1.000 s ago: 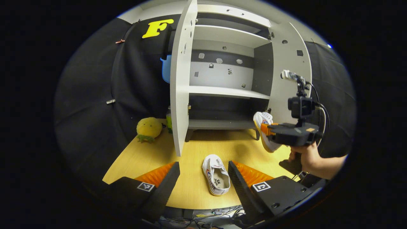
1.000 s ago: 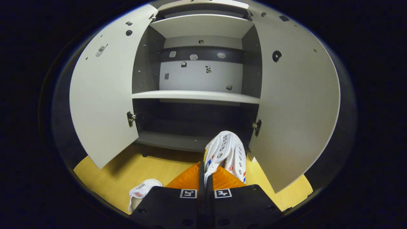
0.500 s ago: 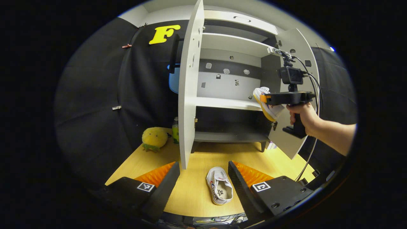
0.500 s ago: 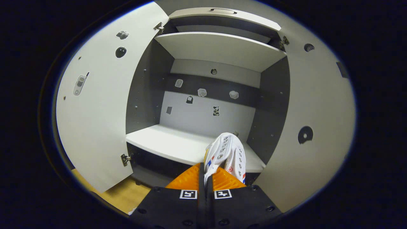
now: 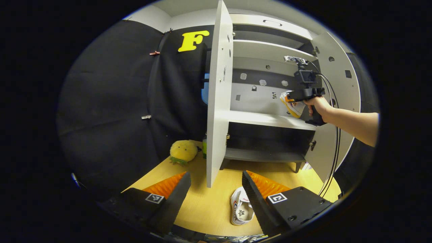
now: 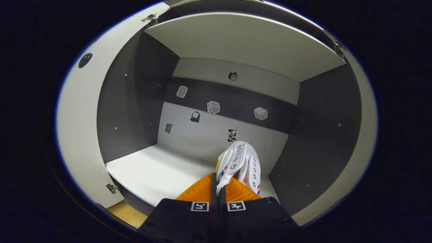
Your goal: Grab one shoe with the right hand and put it into the shoe cabinet, grab the other shoe with the left hand and put it into the shoe cabinet; then close the right door with the right hand and the left door with the left hand.
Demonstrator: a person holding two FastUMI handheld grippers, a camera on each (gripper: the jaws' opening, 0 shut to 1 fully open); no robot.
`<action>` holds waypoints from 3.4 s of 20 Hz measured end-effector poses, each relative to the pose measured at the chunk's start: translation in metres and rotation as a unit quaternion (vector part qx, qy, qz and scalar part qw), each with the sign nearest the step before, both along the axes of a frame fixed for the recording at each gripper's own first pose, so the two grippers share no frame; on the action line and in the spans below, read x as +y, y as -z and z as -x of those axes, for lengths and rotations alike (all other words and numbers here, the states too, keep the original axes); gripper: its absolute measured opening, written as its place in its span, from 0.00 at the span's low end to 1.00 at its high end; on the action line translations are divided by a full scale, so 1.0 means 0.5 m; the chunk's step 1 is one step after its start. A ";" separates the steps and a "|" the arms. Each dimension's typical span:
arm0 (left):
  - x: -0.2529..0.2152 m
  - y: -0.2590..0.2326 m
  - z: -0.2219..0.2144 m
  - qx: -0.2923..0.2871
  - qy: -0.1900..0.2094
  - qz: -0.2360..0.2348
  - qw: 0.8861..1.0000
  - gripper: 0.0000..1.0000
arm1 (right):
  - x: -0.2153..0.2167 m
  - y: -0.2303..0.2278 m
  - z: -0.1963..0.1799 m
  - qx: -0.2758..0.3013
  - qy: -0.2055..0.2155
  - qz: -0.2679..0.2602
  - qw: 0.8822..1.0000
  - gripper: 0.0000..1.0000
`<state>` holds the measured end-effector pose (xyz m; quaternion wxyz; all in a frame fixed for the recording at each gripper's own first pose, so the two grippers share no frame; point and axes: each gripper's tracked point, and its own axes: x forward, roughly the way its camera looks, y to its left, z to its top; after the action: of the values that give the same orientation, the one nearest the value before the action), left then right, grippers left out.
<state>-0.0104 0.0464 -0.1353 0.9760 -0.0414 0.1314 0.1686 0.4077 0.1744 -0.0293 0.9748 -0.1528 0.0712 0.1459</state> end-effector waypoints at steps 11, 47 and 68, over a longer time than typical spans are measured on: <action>0.032 -0.006 0.056 0.007 -0.118 -0.004 0.993 0.95 | 0.027 0.176 -0.158 0.134 0.028 0.027 0.990 0.05; -0.105 0.473 -0.114 0.191 0.209 0.022 0.959 0.96 | -0.293 0.350 0.744 0.162 0.091 -0.072 0.980 0.99; -0.082 0.572 -0.248 0.263 0.131 -0.018 0.956 0.05 | -0.366 0.313 0.824 0.142 0.088 -0.054 0.984 0.99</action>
<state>0.1135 0.0056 -0.4211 0.9209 0.0393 0.3850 0.0466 -0.0043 -0.0084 -0.1859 0.9707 -0.0705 0.2140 0.0830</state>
